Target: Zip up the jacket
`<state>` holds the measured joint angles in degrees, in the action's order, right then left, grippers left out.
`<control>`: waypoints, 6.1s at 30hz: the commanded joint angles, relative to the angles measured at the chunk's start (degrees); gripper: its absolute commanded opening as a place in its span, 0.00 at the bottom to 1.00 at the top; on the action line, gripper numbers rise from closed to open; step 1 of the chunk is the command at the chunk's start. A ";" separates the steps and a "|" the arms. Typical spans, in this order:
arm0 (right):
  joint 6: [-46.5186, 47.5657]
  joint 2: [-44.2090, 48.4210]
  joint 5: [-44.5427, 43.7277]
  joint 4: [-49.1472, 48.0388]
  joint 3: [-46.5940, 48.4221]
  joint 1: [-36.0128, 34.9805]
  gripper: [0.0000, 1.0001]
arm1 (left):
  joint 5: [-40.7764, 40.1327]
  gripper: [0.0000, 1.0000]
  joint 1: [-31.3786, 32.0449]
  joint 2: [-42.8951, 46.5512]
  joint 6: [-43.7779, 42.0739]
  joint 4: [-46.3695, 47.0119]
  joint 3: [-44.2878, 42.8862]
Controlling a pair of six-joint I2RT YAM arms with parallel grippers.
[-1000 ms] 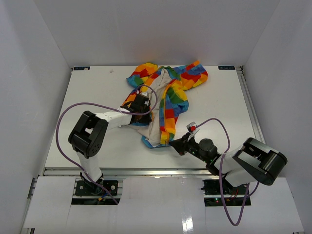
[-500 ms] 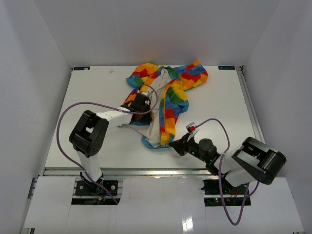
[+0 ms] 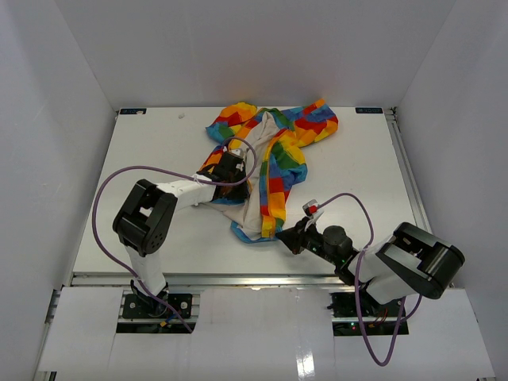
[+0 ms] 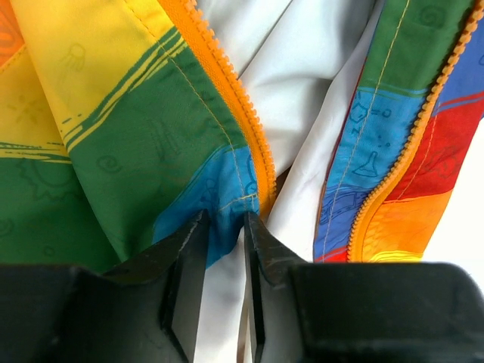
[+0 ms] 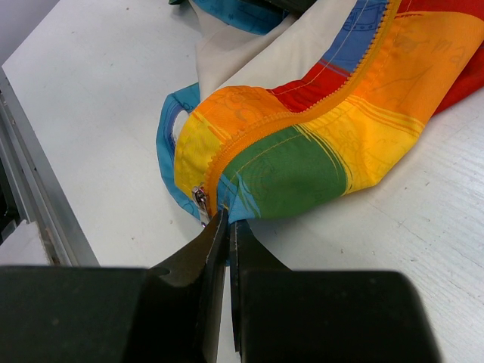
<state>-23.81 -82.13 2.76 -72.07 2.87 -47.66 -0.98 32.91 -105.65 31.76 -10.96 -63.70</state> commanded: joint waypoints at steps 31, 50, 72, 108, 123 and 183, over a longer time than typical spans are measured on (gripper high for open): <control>0.62 -1.00 -0.48 -2.85 -7.42 -0.24 0.08 | 4.04 0.00 -0.15 5.22 -1.48 1.45 -0.19; 0.61 -1.11 -0.56 -3.06 -7.44 -0.24 0.08 | 4.92 0.35 -0.21 0.06 -2.31 -2.13 -4.49; 0.17 -1.02 -1.16 -2.32 -7.36 -0.24 0.08 | 0.85 0.00 -0.63 14.09 -4.32 -0.16 4.14; 3.14 9.31 -1.26 13.98 8.55 -0.15 0.08 | 18.14 0.00 -0.58 38.07 -10.62 39.04 33.94; 4.62 7.62 0.43 7.75 10.54 -0.33 0.08 | 6.76 0.00 5.82 45.30 -12.91 44.67 40.40; 1.31 14.28 9.98 15.21 13.30 -0.59 0.08 | -2.71 0.00 21.06 53.00 -26.66 49.46 50.96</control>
<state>-22.04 -69.03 14.00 -56.42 14.13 -47.81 -5.02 53.15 -52.27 6.00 36.97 -12.45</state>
